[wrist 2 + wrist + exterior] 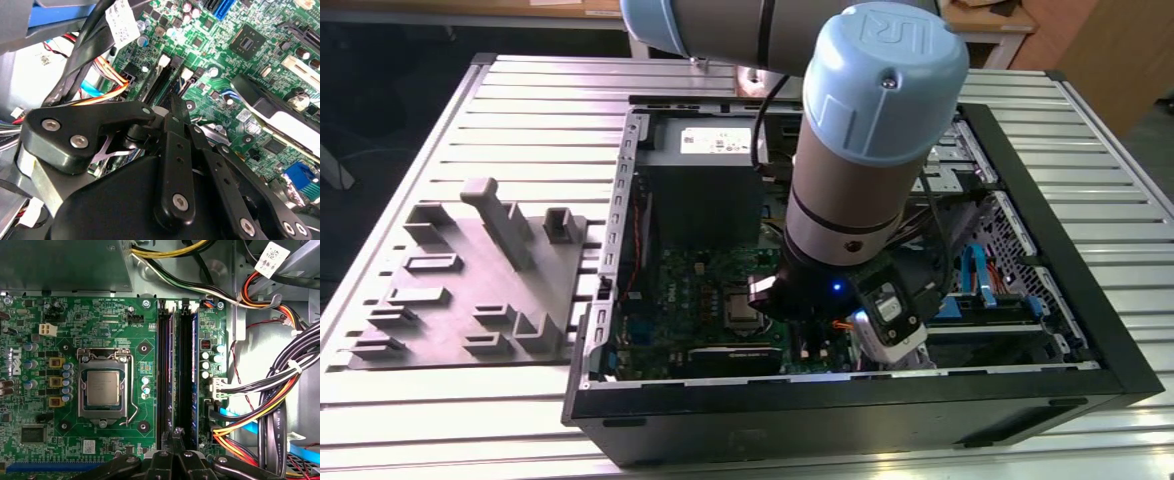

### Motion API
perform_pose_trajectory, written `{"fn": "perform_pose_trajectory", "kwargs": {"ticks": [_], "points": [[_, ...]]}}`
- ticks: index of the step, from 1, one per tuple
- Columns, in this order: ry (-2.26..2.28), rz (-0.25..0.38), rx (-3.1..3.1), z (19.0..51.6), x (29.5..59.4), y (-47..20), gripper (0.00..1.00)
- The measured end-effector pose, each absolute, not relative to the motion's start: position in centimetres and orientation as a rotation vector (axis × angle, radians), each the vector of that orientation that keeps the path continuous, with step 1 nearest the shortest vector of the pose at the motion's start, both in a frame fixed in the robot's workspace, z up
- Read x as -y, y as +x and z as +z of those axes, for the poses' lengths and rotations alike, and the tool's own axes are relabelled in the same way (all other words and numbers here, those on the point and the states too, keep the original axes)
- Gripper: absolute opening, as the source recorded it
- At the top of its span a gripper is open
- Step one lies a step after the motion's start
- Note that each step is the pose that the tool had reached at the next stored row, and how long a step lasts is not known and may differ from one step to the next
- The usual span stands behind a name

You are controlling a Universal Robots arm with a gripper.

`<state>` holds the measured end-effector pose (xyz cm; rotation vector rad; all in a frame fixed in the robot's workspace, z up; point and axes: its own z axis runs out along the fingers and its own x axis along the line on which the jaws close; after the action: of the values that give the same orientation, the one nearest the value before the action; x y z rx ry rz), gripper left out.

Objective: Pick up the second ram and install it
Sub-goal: 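Press down the second ram until it locks into place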

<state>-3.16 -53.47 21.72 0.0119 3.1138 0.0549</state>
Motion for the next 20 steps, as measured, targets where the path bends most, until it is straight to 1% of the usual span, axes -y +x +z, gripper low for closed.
{"fn": "perform_pose_trajectory", "kwargs": {"ticks": [4, 11, 17, 20], "points": [[0.012, 0.059, -3.113, 21.9, 53.4, -3.2, 0.1], [0.012, 0.053, -3.114, 24.0, 53.5, -3.2, 0.1], [0.012, 0.052, -3.114, 24.1, 53.4, -3.2, 0.1], [0.012, 0.052, -3.114, 24.1, 52.7, -3.2, 0.1]]}}
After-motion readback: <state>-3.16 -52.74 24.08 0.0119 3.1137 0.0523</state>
